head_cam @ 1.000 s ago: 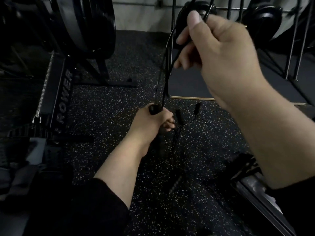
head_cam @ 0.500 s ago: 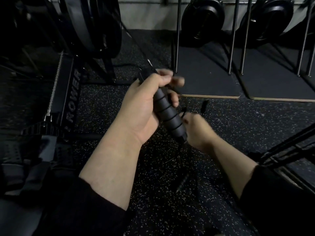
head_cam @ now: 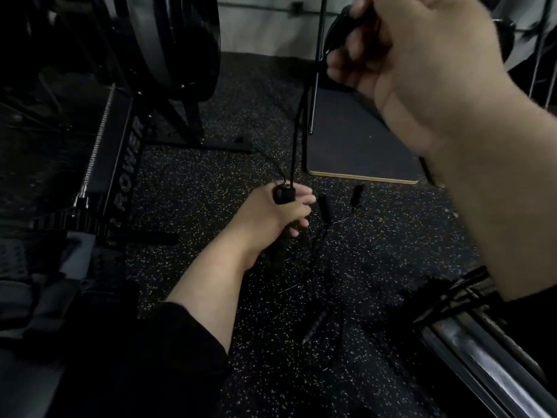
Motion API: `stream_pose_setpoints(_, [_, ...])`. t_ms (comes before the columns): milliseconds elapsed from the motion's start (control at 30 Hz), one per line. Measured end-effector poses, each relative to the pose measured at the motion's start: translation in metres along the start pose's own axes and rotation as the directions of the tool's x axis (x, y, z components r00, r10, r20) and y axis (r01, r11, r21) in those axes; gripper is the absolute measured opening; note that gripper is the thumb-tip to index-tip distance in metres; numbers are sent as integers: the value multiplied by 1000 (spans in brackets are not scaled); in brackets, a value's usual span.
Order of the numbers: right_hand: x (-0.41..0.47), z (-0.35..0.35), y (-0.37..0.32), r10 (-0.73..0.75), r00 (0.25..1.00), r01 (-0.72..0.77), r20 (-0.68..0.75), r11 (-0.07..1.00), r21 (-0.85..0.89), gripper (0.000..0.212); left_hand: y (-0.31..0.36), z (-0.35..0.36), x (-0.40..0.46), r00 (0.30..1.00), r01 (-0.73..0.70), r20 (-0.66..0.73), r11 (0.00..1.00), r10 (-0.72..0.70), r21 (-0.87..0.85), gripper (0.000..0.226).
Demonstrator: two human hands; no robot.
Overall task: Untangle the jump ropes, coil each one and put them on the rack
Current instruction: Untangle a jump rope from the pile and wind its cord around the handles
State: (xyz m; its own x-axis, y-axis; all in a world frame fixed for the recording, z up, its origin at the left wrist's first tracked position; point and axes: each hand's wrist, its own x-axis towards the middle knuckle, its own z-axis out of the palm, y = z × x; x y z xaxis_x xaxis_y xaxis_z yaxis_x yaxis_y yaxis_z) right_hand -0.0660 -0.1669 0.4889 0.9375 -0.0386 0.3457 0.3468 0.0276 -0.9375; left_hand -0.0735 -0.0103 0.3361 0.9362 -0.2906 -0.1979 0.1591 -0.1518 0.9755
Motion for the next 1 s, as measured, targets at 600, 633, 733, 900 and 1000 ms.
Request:
stream_pose_setpoints(600, [-76, -20, 166, 420, 903, -283, 91, 739, -611, 40, 71, -16, -25, 939, -242, 3, 666, 344, -705, 18])
stream_pose_setpoints(633, [-74, -18, 164, 447, 885, -283, 130, 738, -613, 45, 73, -18, -26, 934, -247, 1, 650, 356, -718, 17])
stream_pose_setpoints(733, [-72, -12, 159, 589, 753, -276, 294, 687, -672, 13, 76, -24, -27, 933, -269, -47, 606, 356, -749, 16])
stream_pose_setpoints(900, [-76, -19, 161, 437, 893, -224, 106, 637, -738, 17, 77, -34, -29, 930, -308, -114, 576, 348, -757, 15])
stream_pose_setpoints(1000, [-61, -27, 156, 112, 988, -154, -108, 587, -795, 27, 79, -37, -30, 926, -339, -146, 597, 348, -727, 11])
